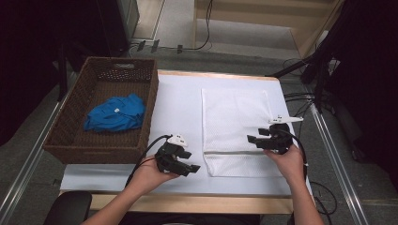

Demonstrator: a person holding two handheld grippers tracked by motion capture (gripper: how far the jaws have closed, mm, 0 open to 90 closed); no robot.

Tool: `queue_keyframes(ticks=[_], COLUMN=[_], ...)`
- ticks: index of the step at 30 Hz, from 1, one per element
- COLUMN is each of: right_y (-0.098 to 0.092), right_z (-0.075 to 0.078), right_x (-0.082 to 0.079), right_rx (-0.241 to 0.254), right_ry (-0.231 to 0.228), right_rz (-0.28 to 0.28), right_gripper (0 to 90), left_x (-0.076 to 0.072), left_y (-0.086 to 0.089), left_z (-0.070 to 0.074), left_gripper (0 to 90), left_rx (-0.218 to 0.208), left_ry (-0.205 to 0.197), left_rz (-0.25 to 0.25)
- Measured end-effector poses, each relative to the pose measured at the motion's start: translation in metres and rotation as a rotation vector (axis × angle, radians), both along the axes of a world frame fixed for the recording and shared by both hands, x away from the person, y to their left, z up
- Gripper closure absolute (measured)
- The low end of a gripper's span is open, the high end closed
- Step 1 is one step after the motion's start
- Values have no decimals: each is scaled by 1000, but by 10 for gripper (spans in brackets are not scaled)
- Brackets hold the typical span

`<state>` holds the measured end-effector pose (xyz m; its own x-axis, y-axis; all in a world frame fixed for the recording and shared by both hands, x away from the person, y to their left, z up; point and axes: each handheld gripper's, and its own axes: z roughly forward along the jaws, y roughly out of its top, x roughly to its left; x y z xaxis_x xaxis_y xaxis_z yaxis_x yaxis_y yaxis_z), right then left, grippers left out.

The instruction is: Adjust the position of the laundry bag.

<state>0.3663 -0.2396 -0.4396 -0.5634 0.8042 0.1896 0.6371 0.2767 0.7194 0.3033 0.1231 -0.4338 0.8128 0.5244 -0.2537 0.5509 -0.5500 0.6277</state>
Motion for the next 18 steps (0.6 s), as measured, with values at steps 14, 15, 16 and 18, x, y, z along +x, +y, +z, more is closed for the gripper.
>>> queue_keyframes(ticks=[14,15,16,18], right_y=[-1,-1,-2,-4], right_z=[1,1,1,0], right_x=[0,0,0,1], right_rx=[-1,3,5,0], right_ry=[-9,-6,-4,-5], right_rz=[-6,-7,-10,-13], right_gripper=[372,372,372,376], left_x=[0,1,1,2], left_y=[-1,-1,-1,-2], left_z=[0,0,0,0], left_gripper=[365,365,365,365], left_rx=[-2,2,2,-3], left_ry=[-2,-3,-3,0], left_rz=[3,3,3,12])
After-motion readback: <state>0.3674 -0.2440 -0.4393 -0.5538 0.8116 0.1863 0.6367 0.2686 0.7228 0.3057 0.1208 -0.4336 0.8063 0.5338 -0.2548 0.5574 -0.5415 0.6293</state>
